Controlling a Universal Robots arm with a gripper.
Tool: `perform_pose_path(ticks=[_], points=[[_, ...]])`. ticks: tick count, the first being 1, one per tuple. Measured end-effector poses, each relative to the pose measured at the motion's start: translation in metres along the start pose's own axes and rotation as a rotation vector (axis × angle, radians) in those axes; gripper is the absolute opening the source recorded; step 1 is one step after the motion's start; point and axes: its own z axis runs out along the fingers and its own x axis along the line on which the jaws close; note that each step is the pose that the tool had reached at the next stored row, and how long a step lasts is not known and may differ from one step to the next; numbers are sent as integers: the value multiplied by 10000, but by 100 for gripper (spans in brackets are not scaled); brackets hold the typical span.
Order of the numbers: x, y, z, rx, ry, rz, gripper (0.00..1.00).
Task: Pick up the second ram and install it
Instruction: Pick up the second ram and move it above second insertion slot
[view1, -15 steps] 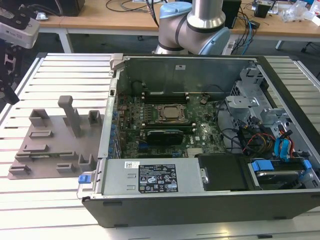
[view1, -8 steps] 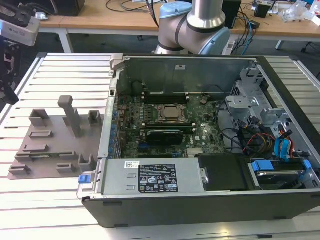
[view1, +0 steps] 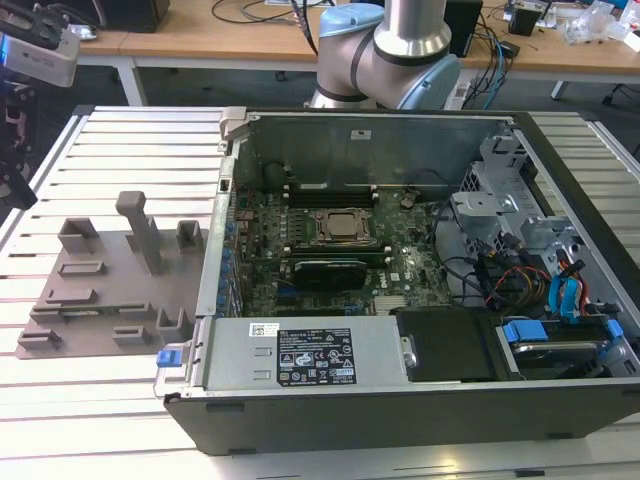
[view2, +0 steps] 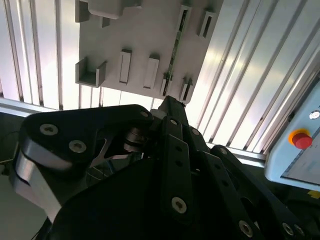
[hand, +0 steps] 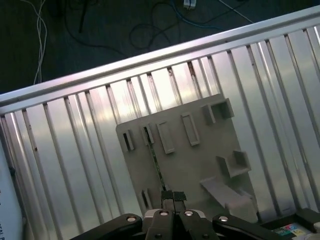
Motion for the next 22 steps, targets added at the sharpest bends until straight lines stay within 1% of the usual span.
perform_pose_path(ticks=[4,10,14,15,22], points=[[0,0,0,-12,21,-484,10],[0,0,0,-21,38,-847,10],[0,0,0,-28,52,-1158,10],[0,0,0,-31,59,-1305,10],[0,0,0,-43,79,-1758,10]])
